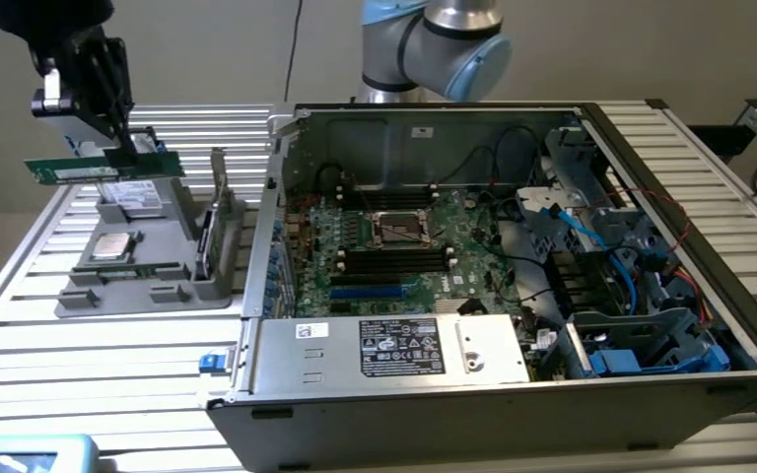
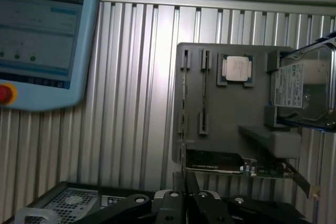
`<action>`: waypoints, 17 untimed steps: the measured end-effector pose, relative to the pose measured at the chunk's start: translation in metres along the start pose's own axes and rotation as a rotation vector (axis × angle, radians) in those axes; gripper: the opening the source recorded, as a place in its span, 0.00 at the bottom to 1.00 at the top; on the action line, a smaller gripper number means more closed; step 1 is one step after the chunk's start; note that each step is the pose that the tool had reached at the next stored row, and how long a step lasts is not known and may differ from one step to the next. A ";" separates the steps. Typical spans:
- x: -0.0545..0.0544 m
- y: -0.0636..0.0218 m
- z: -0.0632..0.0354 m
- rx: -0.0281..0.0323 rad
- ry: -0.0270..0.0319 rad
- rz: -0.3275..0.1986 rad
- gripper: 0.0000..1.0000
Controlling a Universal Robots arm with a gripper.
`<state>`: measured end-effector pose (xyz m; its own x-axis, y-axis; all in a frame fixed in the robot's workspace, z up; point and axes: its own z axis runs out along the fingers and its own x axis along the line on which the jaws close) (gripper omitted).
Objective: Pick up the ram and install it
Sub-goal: 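Pick up the ram and move it above insertion slot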
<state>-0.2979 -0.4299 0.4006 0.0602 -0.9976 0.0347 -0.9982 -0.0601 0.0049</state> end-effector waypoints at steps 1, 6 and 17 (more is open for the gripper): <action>0.001 -0.0044 -0.0044 -0.0002 -0.0002 0.000 0.13; 0.002 -0.0268 -0.0135 -0.0008 -0.0009 0.000 0.13; 0.005 -0.0770 -0.0136 -0.0014 -0.0008 0.000 0.13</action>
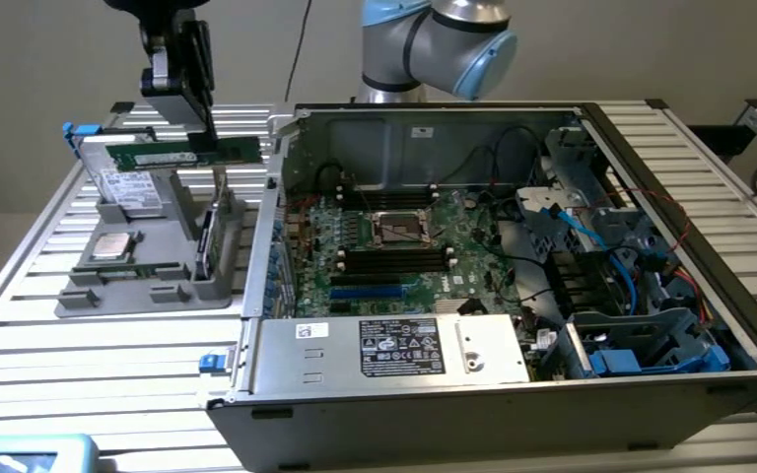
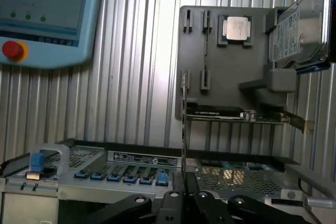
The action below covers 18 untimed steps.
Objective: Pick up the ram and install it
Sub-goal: 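Pick up the ram and move it above insertion slot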
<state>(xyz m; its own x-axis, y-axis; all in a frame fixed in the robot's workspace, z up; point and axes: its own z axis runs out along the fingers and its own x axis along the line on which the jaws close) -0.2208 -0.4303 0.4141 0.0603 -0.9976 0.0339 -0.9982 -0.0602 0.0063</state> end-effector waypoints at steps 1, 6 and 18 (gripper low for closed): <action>0.000 -0.0045 0.0000 -0.0001 0.0000 0.000 0.13; 0.002 -0.0273 -0.0001 -0.0008 -0.0001 0.000 0.13; 0.005 -0.0816 -0.0003 -0.0014 -0.0002 0.000 0.13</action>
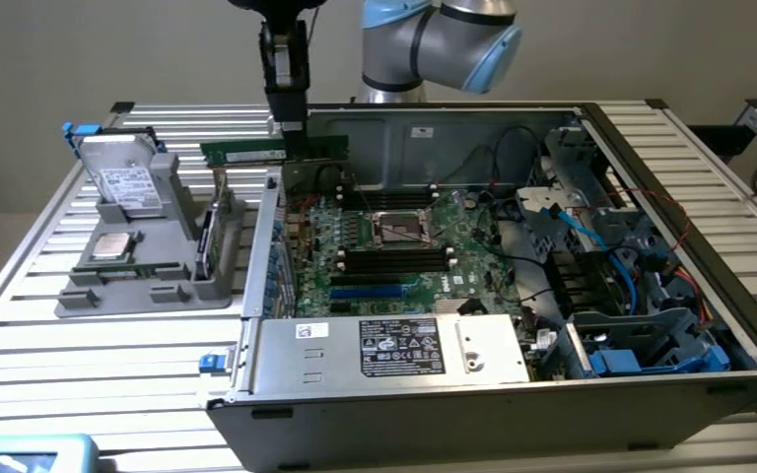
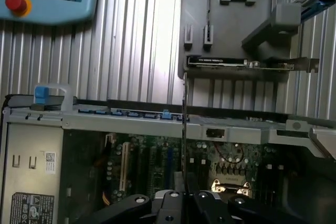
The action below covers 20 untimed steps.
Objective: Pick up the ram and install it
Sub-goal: 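Pick up the ram and move it above insertion slot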
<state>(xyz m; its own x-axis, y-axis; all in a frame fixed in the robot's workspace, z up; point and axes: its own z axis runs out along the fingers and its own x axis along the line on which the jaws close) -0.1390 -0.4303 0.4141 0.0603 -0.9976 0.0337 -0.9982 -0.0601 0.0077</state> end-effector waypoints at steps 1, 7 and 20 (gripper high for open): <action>0.000 -0.0045 0.0000 0.0000 0.0000 0.000 0.13; 0.002 -0.0320 0.0001 -0.0003 0.0000 0.000 0.13; 0.005 -0.0910 0.0046 -0.0004 0.0000 0.000 0.13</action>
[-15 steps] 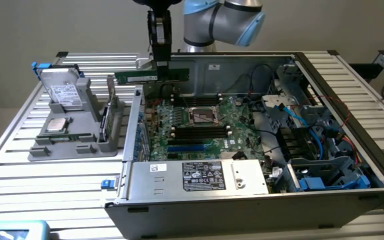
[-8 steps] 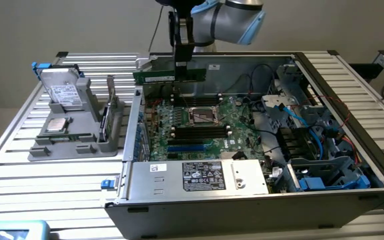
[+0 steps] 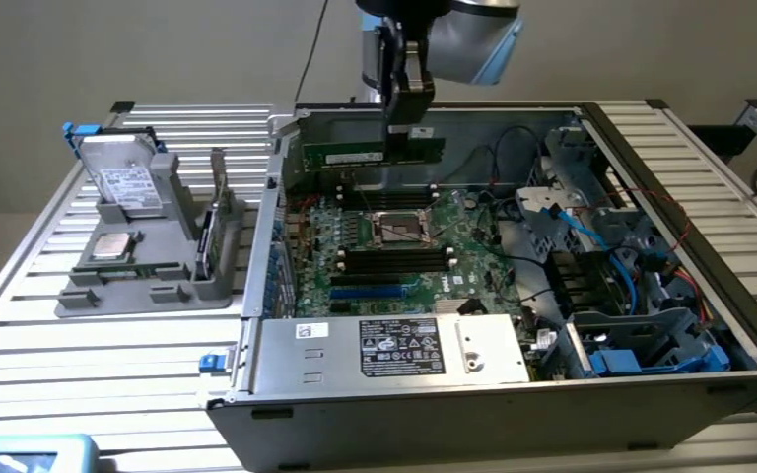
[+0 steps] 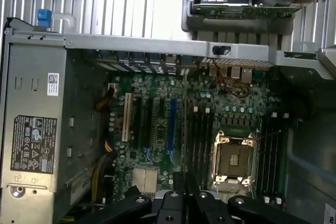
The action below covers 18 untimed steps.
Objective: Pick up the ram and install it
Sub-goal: 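Pick up the ram and move it above insertion slot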
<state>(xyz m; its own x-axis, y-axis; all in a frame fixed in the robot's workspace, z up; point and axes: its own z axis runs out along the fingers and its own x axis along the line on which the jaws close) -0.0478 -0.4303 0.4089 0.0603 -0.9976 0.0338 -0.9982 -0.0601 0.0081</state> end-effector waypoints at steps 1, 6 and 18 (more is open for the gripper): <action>0.000 -0.0045 0.0006 0.0000 -0.0001 0.000 0.13; 0.001 -0.0272 0.0056 0.0000 -0.0002 0.000 0.13; -0.003 -0.0418 0.0195 -0.0020 -0.0003 0.055 0.13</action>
<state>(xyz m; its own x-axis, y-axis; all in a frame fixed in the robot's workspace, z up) -0.0064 -0.4255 0.3890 0.0050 -0.9994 0.0339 -1.0000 -0.0047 0.0082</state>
